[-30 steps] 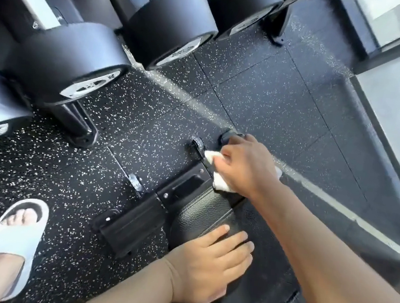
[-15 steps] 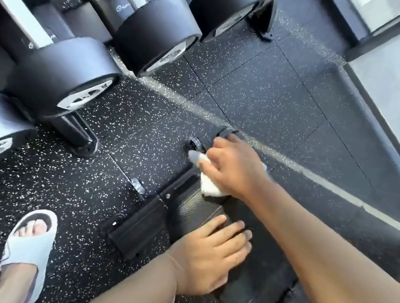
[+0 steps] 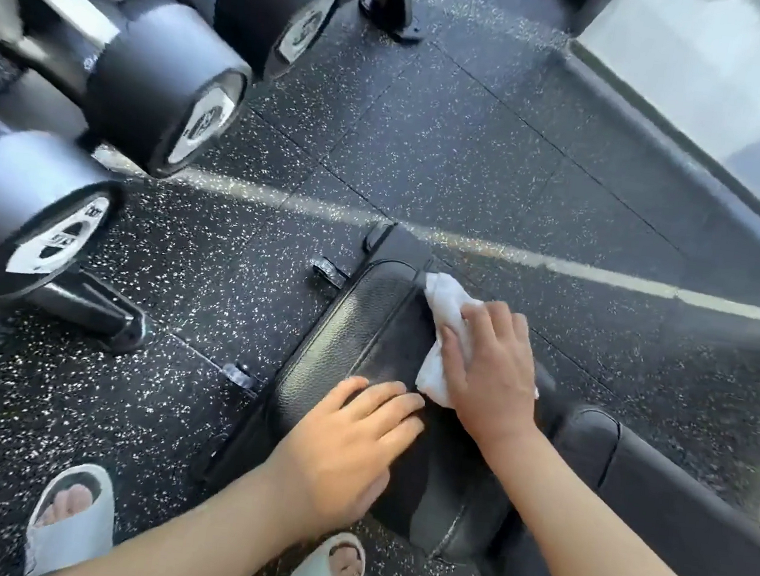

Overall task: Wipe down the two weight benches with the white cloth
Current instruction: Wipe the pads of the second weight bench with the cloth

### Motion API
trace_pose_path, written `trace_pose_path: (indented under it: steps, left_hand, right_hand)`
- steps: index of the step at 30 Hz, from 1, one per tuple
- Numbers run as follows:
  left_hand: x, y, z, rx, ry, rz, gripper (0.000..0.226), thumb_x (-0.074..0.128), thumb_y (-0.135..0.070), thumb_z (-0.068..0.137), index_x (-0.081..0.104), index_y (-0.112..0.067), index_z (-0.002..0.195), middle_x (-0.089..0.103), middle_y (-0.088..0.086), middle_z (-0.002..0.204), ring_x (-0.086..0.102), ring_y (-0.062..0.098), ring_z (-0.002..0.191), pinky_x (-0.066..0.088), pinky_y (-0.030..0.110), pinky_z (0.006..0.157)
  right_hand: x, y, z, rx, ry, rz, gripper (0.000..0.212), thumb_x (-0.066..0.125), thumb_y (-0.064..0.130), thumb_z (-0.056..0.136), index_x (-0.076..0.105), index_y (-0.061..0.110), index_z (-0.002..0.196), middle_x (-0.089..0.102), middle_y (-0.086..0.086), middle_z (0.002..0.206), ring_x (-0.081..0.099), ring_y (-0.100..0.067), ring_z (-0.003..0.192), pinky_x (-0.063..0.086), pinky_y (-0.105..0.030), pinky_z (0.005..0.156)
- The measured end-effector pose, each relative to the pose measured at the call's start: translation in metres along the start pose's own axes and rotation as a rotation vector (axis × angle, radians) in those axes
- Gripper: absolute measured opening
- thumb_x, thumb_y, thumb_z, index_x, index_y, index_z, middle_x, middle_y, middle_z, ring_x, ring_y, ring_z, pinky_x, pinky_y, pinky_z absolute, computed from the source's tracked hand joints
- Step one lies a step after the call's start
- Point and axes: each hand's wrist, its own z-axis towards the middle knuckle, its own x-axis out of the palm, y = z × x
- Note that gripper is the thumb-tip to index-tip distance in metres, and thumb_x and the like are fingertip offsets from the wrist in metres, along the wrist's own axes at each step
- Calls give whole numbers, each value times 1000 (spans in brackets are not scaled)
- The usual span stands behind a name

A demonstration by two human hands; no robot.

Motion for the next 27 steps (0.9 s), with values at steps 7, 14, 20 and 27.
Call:
trace_pose_path:
  steps: [7, 14, 20, 27]
  left_hand:
    - [-27, 35, 72, -90, -117, 40, 49, 62, -7, 82, 66, -6, 130, 60, 13, 140, 55, 37, 131, 44, 55, 111]
    - [-5, 11, 133, -226, -75, 154, 47, 44, -22, 89, 65, -14, 130, 63, 4, 137, 58, 30, 132, 30, 63, 121]
    - [3, 13, 137, -246, -123, 192, 46, 46, -22, 86, 65, -14, 128, 62, 5, 136, 58, 35, 125, 29, 61, 122]
    - [5, 13, 143, -222, -168, 215, 48, 47, -18, 84, 63, -8, 128, 61, 13, 131, 55, 41, 118, 33, 66, 116]
  right_hand:
    - [-19, -10, -107, 78, 16, 18, 22, 54, 34, 102, 59, 18, 116, 53, 1, 107, 46, -26, 88, 46, -45, 78]
    - [-18, -33, -73, 103, -62, -40, 24, 63, 30, 97, 69, 8, 103, 61, -12, 93, 55, -35, 77, 51, -49, 69]
    - [-10, -53, 10, 483, -76, 42, 25, 60, 34, 98, 64, 10, 98, 60, -9, 98, 55, -31, 89, 49, -46, 74]
    - [-6, -53, 4, 436, -189, 70, 25, 59, 36, 97, 63, 13, 89, 58, -5, 88, 54, -28, 80, 47, -41, 65]
